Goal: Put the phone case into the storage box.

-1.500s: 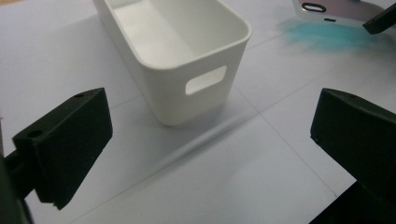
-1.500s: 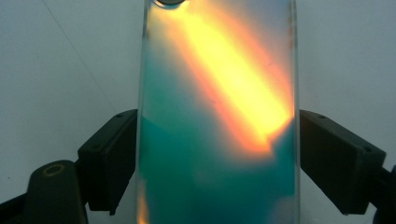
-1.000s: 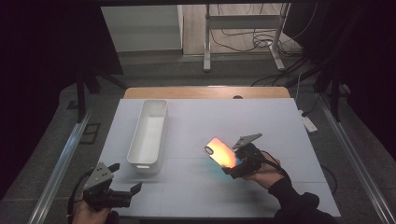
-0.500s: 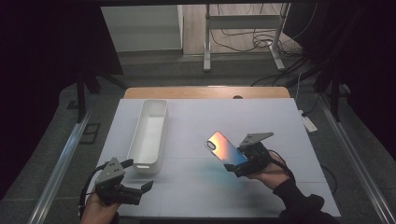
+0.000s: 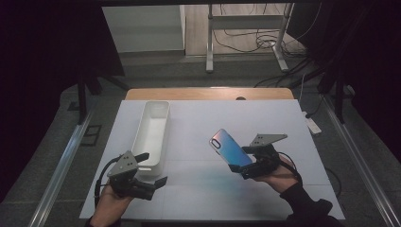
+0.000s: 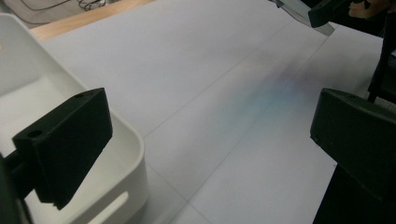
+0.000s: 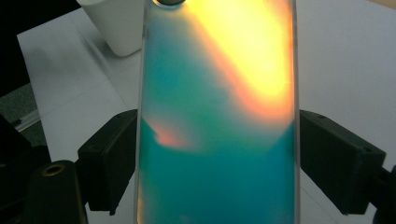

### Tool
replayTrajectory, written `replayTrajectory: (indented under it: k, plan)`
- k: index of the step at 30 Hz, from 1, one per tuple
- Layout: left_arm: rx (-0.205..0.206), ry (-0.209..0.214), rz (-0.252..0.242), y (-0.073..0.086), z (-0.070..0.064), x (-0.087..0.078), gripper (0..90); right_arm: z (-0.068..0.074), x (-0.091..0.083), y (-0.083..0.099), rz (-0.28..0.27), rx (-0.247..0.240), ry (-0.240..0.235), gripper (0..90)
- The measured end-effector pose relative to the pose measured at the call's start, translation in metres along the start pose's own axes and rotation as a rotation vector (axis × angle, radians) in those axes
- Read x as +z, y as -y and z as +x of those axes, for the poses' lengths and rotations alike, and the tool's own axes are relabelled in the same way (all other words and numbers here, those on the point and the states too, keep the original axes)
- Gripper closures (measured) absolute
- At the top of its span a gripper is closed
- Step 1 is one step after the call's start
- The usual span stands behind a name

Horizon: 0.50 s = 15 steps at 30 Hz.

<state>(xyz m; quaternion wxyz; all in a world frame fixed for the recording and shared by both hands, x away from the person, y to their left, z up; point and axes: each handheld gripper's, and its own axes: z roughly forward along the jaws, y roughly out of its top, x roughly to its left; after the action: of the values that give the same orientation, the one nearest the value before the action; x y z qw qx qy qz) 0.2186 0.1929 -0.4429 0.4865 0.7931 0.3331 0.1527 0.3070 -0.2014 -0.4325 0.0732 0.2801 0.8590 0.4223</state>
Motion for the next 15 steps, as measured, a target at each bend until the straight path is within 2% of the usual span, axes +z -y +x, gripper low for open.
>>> replayTrajectory:
  k: [8,15]
  plan:
    - [0.018,0.050,-0.036,-0.014,-0.002,0.010,0.0,0.003,-0.010,-0.002,-0.054,-0.003,-0.028,17.0]
    - [0.014,0.082,-0.058,-0.026,-0.004,0.019,0.0,0.006,-0.017,-0.002,-0.097,0.001,-0.051,17.0]
